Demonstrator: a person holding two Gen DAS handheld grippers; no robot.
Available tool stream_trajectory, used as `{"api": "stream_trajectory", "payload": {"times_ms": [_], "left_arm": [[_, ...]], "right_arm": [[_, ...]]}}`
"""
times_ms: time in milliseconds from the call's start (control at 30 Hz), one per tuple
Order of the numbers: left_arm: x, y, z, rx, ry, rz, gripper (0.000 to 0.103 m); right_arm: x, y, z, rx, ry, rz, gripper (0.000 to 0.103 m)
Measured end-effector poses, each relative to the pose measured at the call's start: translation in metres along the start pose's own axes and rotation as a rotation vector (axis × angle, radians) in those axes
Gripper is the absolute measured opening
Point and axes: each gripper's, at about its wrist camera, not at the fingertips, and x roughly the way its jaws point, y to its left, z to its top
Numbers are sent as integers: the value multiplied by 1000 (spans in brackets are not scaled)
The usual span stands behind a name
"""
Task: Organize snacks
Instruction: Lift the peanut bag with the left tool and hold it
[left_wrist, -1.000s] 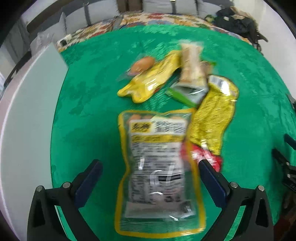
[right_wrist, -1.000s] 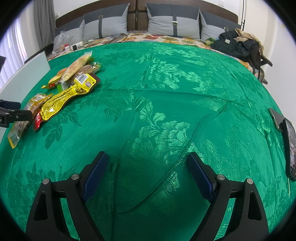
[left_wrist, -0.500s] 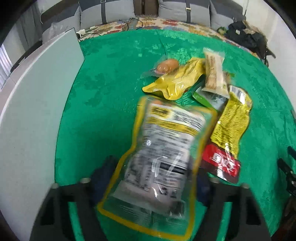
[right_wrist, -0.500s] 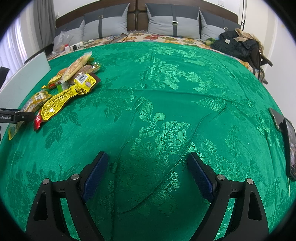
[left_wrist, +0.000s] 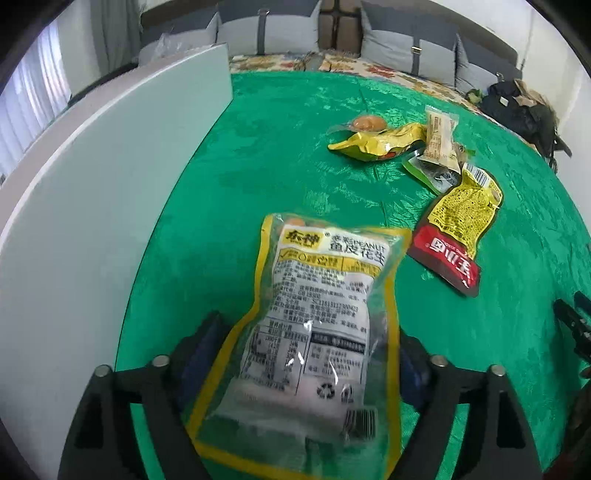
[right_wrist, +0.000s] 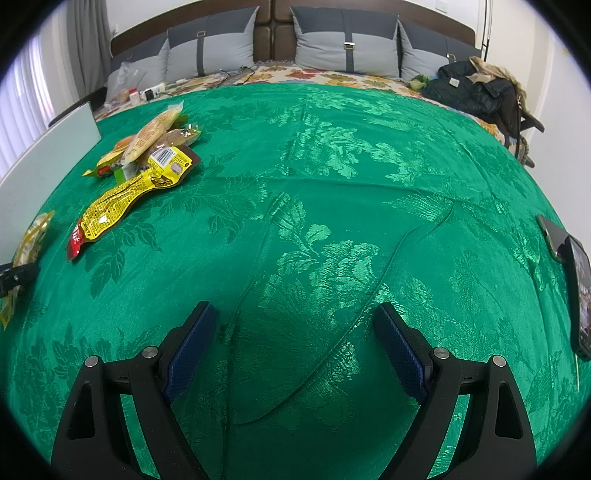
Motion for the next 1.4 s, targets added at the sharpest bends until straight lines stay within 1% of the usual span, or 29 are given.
{"api": "stream_trajectory", "payload": {"times_ms": [67, 133, 200, 433, 1100, 1133, 1200, 1233, 1267, 1300, 1333, 1400], "left_arm": [[3, 3, 0, 9, -28, -2, 92], [6, 7, 0, 9, -43, 4, 101], [7, 11, 0, 4, -45, 2, 103], [6, 10, -1, 7, -57, 0, 103], [2, 11, -3, 5, -61, 0, 103], [2, 10, -3, 4, -62, 1, 103], [2, 11, -3, 3, -62, 0, 103], [2, 10, -2, 3, -63, 0, 103], [2, 11, -3, 3, -63, 0, 103], [2, 11, -3, 3, -63, 0, 103], [2, 11, -3, 3, -63, 1, 103], [2, 11, -3, 3, -63, 1, 103]], "right_arm": [[0, 0, 0, 0, 0, 0, 90], [0, 0, 0, 0, 0, 0, 90], [0, 0, 0, 0, 0, 0, 90], [0, 0, 0, 1, 0, -1, 90], [0, 0, 1, 6, 1, 5, 91], [1, -1, 2, 6, 12, 6, 91], [3, 0, 9, 35, 66, 0, 90], [3, 2, 15, 83, 91, 29, 90], [2, 7, 22, 147, 100, 97, 90], [1, 12, 28, 186, 102, 146, 90], [2, 22, 38, 226, 112, 205, 90], [12, 49, 59, 288, 157, 290, 90]]}}
